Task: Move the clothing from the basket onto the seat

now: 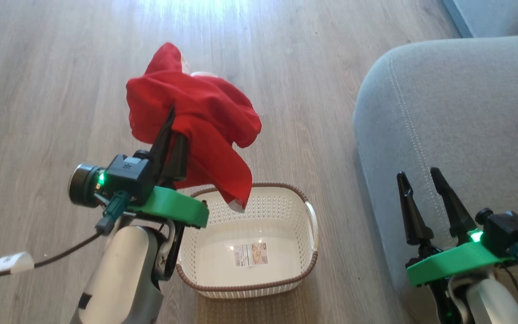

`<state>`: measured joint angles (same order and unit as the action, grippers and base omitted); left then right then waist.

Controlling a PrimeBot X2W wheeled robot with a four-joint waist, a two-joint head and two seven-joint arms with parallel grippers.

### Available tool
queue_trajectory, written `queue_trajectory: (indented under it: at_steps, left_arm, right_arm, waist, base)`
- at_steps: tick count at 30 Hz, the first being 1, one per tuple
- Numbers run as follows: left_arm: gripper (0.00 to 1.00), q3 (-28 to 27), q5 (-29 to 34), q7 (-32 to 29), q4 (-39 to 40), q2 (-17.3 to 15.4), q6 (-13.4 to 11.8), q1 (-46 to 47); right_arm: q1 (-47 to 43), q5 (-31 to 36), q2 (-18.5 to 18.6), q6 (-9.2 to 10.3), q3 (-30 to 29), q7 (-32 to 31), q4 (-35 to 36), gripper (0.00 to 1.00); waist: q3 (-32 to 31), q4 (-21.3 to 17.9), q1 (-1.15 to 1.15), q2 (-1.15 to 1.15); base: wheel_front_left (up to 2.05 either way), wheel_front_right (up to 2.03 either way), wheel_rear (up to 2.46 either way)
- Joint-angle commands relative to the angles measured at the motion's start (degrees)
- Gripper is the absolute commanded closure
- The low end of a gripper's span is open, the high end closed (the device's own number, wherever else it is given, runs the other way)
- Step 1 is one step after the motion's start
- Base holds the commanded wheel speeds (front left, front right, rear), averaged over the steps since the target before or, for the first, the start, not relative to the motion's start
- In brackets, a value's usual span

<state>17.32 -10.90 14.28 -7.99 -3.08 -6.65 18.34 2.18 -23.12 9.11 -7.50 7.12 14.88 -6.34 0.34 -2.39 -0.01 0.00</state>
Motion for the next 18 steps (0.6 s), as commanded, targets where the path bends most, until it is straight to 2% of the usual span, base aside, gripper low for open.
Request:
queue_trajectory:
  at_steps: [1,5,12,18]
  left_arm:
    - [1.0,-1.89,0.94,0.72,3.99,-0.16,0.73,1.73]
    - [1.0,-0.95,1.72,0.72,8.1,0.05,1.43,1.01]
    - [1.0,2.88,1.99,0.72,19.28,0.18,0.67,0.18]
    - [1.0,6.43,2.13,0.72,19.18,0.19,0.93,-1.53]
  right_arm:
    - [0.66,0.69,-0.14,0.01,0.82,0.12,1.65,0.0]
    - [0.43,0.73,-0.45,0.01,0.62,0.12,1.6,0.0]
    - [0.07,0.92,-0.76,0.01,0.42,0.12,1.53,0.0]
    - [-0.12,0.97,-0.86,0.01,0.3,0.12,1.59,0.0]
  waist:
    - [-0.52,0.45,0.01,0.0]
    - [-1.13,0.91,0.01,0.0]
    - [-1.82,1.6,0.01,0.0]
    - [-2.06,1.91,0.01,0.0]
  base:
    - [0.0,0.0,0.0]
    - [0.0,0.0,0.0]
    - [0.0,0.0,0.0]
    - [0.0,0.0,0.0]
